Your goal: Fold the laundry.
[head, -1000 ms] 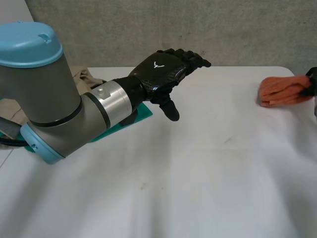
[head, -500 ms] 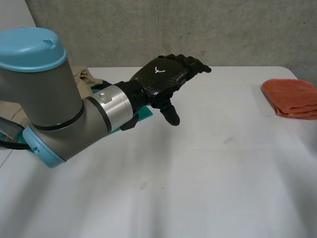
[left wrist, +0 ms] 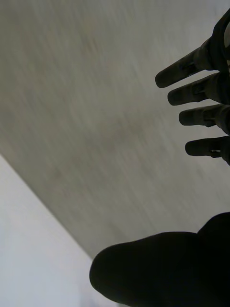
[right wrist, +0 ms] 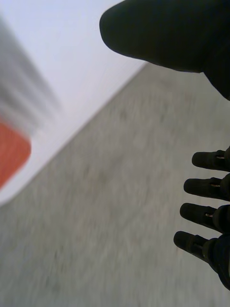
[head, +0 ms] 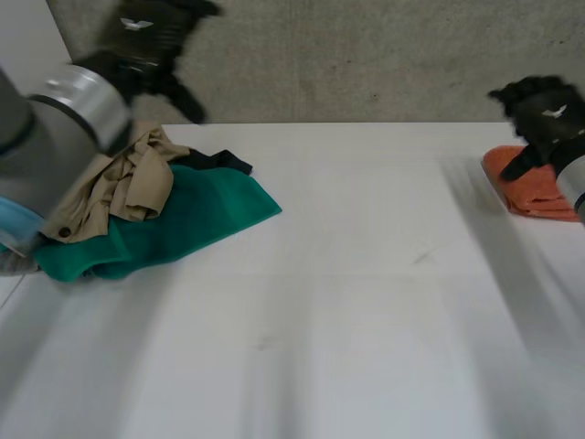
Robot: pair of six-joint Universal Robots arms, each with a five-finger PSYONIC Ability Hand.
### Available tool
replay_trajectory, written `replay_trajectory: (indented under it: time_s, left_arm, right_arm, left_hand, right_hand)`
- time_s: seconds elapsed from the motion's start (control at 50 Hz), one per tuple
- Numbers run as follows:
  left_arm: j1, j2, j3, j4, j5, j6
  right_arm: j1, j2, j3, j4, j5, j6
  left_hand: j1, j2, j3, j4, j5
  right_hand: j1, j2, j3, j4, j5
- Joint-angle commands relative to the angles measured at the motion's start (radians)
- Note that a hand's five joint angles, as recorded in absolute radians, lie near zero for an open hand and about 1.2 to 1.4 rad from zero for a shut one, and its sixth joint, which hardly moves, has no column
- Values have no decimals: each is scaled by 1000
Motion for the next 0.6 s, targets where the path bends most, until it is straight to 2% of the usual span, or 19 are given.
replay_trajectory:
  time_s: [0.02, 0.04, 0.12, 0.22, 0.26, 0.32, 0.34, 0.36, 0.48, 0.52, 0.56, 0.6]
  left_arm:
    - [203, -140, 42, 4, -39, 301]
    - [232, -198, 59, 10, -37, 386]
    - [291, -349, 112, 63, -39, 511]
    - [361, -491, 171, 117, -33, 533]
    - [372, -522, 189, 122, -27, 533]
    - [375, -566, 237, 122, -22, 529]
    - [372, -575, 252, 120, -22, 525]
    - [368, -577, 255, 122, -24, 524]
    - [311, -559, 263, 128, -46, 518]
    - [270, -504, 261, 127, -68, 490]
    - [240, -442, 254, 128, -76, 447]
    - [193, -344, 251, 130, -76, 348]
  right_arm:
    - [52, -46, 73, 210, -11, -88]
    - [56, -47, 84, 219, -11, -103]
    - [77, -44, 127, 239, -11, -181]
    - [79, -44, 159, 238, -11, -221]
    - [77, -42, 165, 238, -12, -220]
    - [74, -39, 170, 236, -12, -220]
    - [73, -39, 171, 236, -12, -220]
    - [71, -39, 173, 238, -12, -218]
    - [66, -42, 193, 230, -12, -220]
    - [65, -42, 196, 225, -11, -220]
    - [62, -49, 196, 221, -9, -215]
    - [63, -53, 196, 218, -9, -215]
  left_hand:
    - [35, 18, 11, 22, 3]
    - [35, 18, 11, 22, 3]
    - [38, 21, 14, 25, 6]
    - [58, 42, 35, 46, 26]
    - [154, 138, 131, 142, 122]
    - [620, 604, 597, 608, 588]
    - [1029, 1012, 1005, 1016, 997]
    - [1204, 1187, 1181, 1192, 1172]
    - [1206, 1189, 1182, 1193, 1174]
    - [1206, 1189, 1182, 1193, 1174]
    - [1206, 1189, 1182, 1193, 1174]
    - [1206, 1189, 1182, 1193, 1174]
  right_hand:
    - [-49, -37, -36, -38, -50]
    - [-49, -37, -36, -38, -50]
    - [-49, -37, -36, -38, -50]
    - [-49, -37, -36, -38, -50]
    - [-49, -37, -36, -38, -50]
    - [-49, -37, -36, -38, -50]
    - [-49, -37, -36, -38, -50]
    - [-49, -37, -36, -38, -50]
    - [-49, -37, -36, -38, -50]
    - [-49, -37, -36, -38, -50]
    - [-49, -37, -36, -38, -50]
    - [-49, -37, -36, -38, -50]
